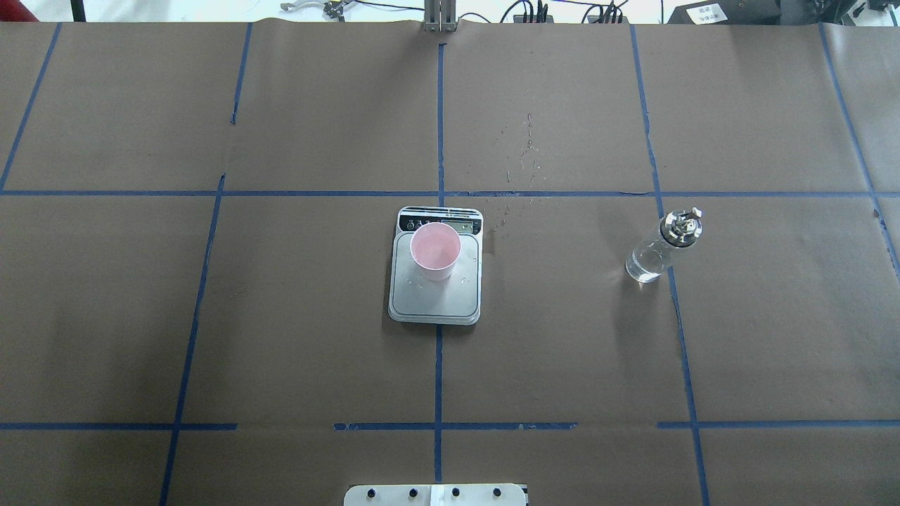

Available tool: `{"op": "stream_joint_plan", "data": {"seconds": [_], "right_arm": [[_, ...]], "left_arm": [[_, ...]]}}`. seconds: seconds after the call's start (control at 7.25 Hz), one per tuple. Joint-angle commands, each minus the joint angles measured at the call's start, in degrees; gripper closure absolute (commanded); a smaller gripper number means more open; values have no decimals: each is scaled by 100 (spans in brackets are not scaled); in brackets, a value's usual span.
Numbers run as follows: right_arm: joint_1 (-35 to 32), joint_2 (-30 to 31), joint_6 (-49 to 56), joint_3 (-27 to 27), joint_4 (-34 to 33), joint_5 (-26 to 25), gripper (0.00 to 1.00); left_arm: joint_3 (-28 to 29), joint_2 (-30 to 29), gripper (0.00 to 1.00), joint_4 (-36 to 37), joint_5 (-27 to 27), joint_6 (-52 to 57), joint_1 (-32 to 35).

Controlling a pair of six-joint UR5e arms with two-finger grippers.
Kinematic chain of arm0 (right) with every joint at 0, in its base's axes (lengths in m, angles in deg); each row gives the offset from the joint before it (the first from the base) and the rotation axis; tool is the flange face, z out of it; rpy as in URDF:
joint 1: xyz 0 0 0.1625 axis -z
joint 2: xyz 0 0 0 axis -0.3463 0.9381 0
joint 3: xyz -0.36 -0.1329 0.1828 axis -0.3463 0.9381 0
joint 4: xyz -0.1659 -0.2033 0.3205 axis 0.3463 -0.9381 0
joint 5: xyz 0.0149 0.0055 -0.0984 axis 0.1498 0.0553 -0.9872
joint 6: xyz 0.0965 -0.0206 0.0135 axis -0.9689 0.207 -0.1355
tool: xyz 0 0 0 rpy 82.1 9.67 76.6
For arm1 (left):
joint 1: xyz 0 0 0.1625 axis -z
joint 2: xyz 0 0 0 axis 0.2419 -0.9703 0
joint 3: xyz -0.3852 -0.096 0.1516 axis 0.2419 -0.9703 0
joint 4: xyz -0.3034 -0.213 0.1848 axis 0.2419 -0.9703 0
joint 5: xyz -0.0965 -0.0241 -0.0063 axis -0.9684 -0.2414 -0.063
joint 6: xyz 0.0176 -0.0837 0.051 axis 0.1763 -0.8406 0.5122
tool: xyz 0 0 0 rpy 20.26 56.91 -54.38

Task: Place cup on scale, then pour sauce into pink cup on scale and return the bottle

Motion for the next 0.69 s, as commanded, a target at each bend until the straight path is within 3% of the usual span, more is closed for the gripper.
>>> {"op": "stream_joint_plan", "data": {"seconds": [0.0, 0.55], "right_arm": [[0, -6, 7, -19, 0, 2, 0], [0, 11, -28, -282, 0, -7, 0]], "left_arm": [[-50, 17, 0, 0, 78, 2, -5], [-15, 53, 0, 0, 61, -7, -5]]}}
